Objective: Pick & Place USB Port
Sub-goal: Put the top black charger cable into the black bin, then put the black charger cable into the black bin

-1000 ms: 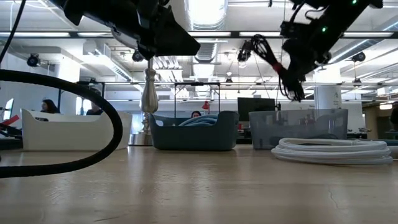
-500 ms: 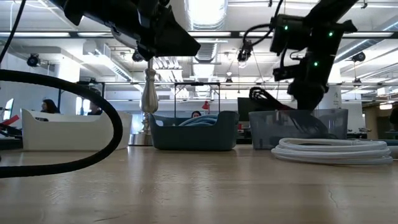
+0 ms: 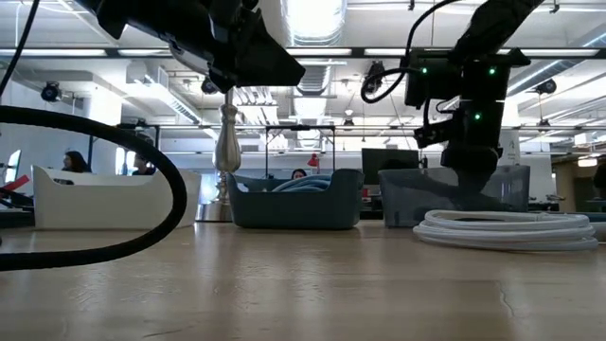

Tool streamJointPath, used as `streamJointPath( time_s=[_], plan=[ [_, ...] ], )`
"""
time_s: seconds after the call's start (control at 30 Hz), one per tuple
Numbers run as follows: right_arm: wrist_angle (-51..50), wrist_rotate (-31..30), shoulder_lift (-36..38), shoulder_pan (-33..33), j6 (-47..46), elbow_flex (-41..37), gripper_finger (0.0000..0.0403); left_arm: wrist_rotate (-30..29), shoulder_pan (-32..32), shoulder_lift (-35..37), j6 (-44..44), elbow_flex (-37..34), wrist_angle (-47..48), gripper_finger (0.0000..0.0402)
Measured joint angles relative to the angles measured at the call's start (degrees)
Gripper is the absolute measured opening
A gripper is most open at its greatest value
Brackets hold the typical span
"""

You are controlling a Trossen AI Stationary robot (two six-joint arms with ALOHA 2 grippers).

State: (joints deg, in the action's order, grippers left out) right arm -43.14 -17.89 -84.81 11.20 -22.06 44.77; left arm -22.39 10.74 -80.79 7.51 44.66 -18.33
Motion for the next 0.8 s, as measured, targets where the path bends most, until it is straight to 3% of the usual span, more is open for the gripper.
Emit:
streamJointPath(
  time_s=[0.47,0.8],
  plan=[
    [-0.40,-0.09,0.88,-0.04,-0.01,0.02,0.0117,0.00,0.00,0.02,0.00,0.00,1.40,0.0135],
    [-0.63,-0.09,8.21,-0.05,-0.31,0.61,0.0144,0.00,-0.02,0.02,0.19,0.00,1.44,0.0135]
  ],
)
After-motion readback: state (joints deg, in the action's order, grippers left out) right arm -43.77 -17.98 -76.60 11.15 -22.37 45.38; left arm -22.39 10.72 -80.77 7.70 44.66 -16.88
